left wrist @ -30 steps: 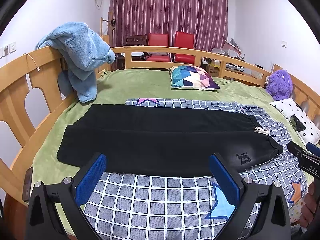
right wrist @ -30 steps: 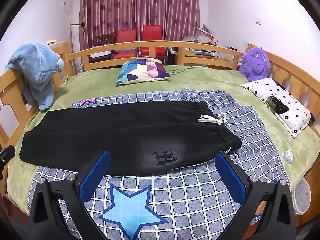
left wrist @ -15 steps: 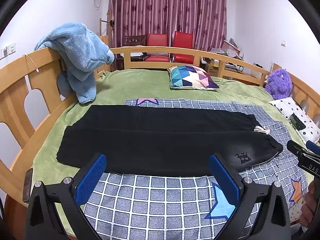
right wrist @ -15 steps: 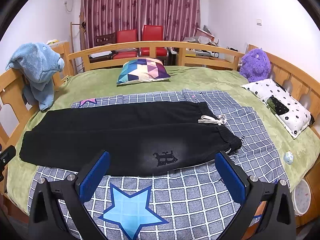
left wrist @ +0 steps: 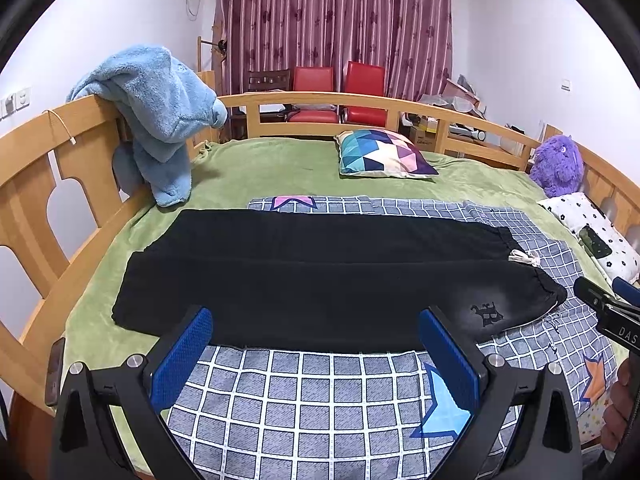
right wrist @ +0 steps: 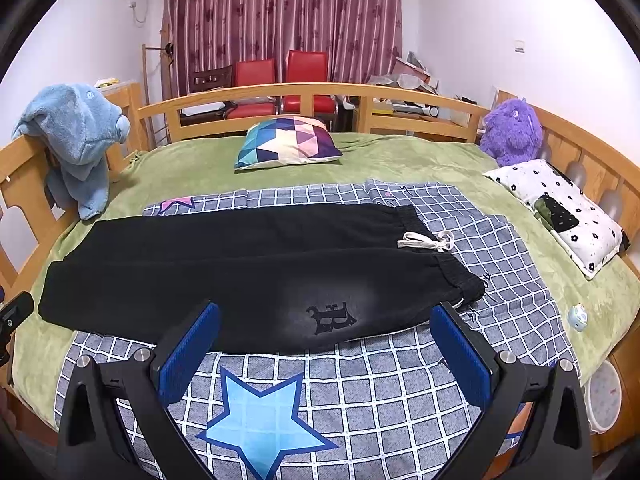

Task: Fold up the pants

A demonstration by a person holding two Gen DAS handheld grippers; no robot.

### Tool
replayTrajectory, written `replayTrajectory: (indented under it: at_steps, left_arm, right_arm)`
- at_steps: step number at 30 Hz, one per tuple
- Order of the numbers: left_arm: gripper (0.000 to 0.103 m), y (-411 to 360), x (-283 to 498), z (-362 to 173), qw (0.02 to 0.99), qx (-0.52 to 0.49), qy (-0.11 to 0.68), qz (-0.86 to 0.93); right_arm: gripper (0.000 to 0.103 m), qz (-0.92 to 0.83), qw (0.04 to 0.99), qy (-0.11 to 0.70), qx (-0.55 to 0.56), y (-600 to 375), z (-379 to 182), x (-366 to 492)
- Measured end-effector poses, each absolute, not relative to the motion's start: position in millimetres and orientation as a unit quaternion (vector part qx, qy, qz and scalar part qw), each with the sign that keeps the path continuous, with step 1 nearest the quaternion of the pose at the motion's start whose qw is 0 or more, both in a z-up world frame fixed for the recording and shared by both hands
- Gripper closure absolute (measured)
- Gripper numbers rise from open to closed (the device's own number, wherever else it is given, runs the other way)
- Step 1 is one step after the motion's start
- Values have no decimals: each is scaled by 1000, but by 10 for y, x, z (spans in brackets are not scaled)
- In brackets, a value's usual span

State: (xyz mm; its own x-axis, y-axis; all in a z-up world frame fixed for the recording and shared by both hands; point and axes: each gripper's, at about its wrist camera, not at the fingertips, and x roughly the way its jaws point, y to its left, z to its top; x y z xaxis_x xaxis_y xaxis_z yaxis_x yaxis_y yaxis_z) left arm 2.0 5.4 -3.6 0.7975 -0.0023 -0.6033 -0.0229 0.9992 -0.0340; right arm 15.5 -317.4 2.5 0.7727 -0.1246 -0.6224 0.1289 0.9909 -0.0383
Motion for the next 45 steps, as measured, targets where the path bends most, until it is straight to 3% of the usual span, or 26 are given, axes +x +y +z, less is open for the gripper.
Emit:
replayTrajectory:
  at_steps: [19,25,31,39,45]
  left_arm:
    - [0,59,62,23,957,-11,289,-12]
    - [0,135,-40,-23,959,-18,282,-33]
    - [0,285,-5,-296,941,-26,335,-29]
    - [4,706,236,-757,922,-48,383,8]
    - [4,970,451,-1089,904,-78,419,16]
  right_arm:
    - [0,-79,954,288,-31,-3034,-24,123]
    - [0,-64,955,290,12,-3115,-105,33]
    - [0,-11,964,266,3,-3120,-92,-70]
    - [1,-14,951,307,11,-3214,-510,41]
    - [4,-47,947,307,88,-3504,-770,179]
